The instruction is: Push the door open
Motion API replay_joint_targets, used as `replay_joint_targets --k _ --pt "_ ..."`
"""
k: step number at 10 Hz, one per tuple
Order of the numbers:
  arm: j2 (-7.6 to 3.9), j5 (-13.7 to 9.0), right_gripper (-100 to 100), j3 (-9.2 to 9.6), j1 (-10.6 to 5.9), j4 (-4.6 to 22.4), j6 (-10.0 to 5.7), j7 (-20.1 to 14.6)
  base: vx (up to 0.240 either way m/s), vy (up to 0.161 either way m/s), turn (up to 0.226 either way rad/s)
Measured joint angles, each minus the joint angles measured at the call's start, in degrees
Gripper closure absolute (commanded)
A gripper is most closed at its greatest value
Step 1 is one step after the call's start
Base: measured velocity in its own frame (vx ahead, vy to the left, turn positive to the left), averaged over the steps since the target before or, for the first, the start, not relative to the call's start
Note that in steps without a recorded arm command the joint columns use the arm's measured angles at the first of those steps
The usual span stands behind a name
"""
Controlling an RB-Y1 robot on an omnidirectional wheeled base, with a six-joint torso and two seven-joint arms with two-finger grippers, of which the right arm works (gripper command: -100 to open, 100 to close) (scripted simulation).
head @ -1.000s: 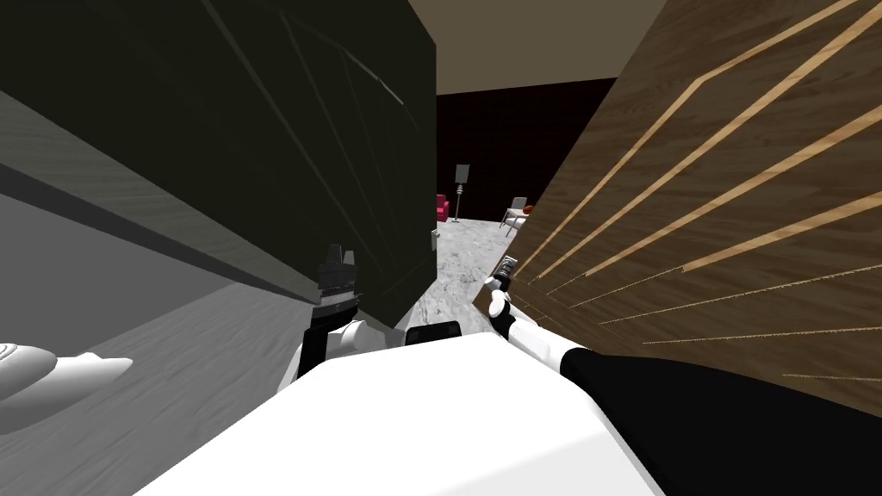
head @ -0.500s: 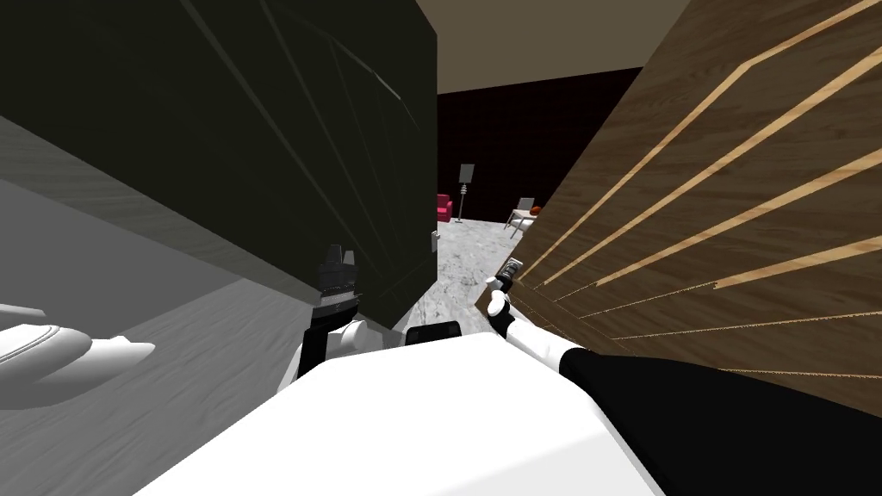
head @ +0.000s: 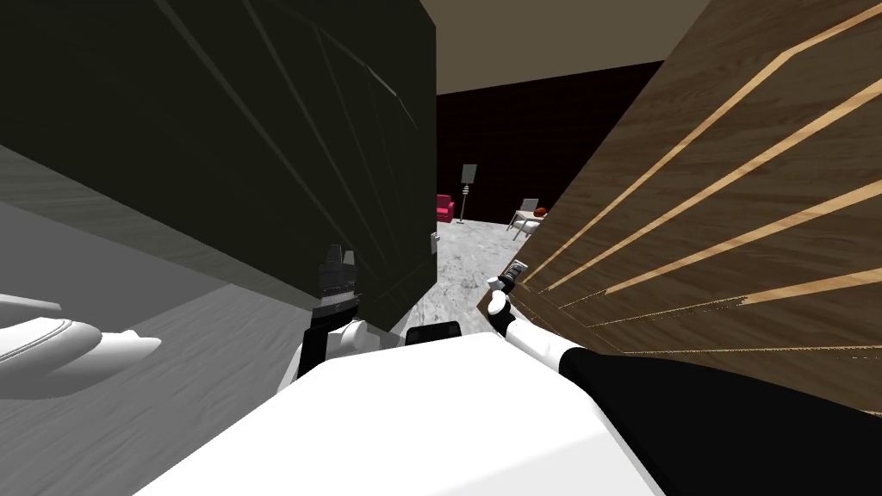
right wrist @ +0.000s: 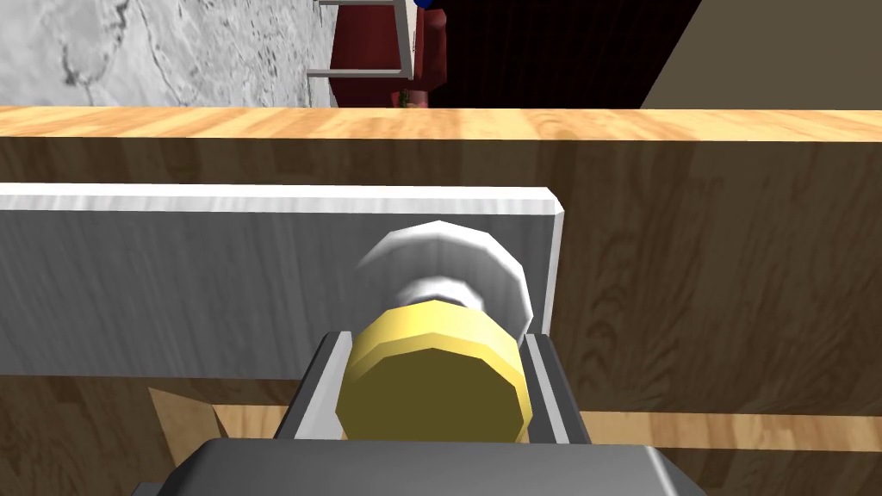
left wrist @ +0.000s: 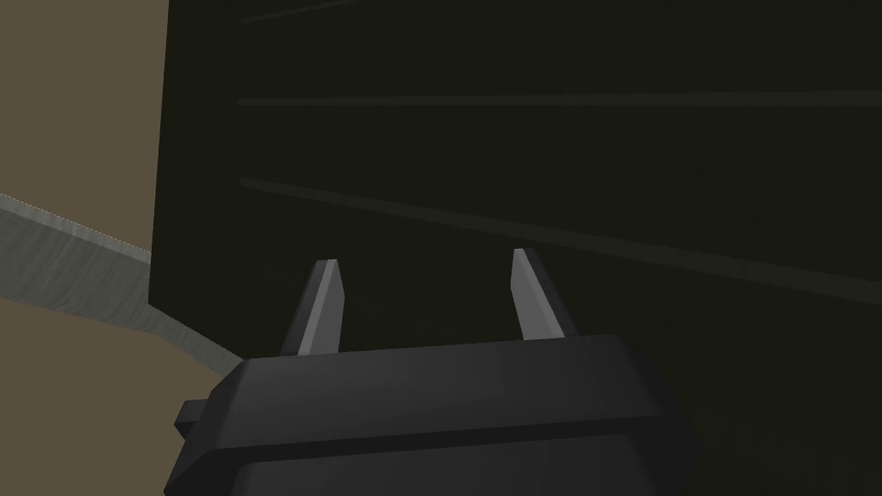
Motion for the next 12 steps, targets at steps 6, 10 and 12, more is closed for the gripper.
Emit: replay_joint_targets --k 6,10,12 --pt "1.53 -1.7 100 -4.36 -0.84 -0.7 -2.31 3.7 0.066 -0.12 0.043" --pt "1.72 -2.8 100 -8.46 -2.1 -2.0 -4.7 6.8 0.117 -0.139 0.031" --pt "1.69 -3.4 100 -10.72 -2.66 -1.1 -6.99 8.3 0.118 -0.122 0.02"
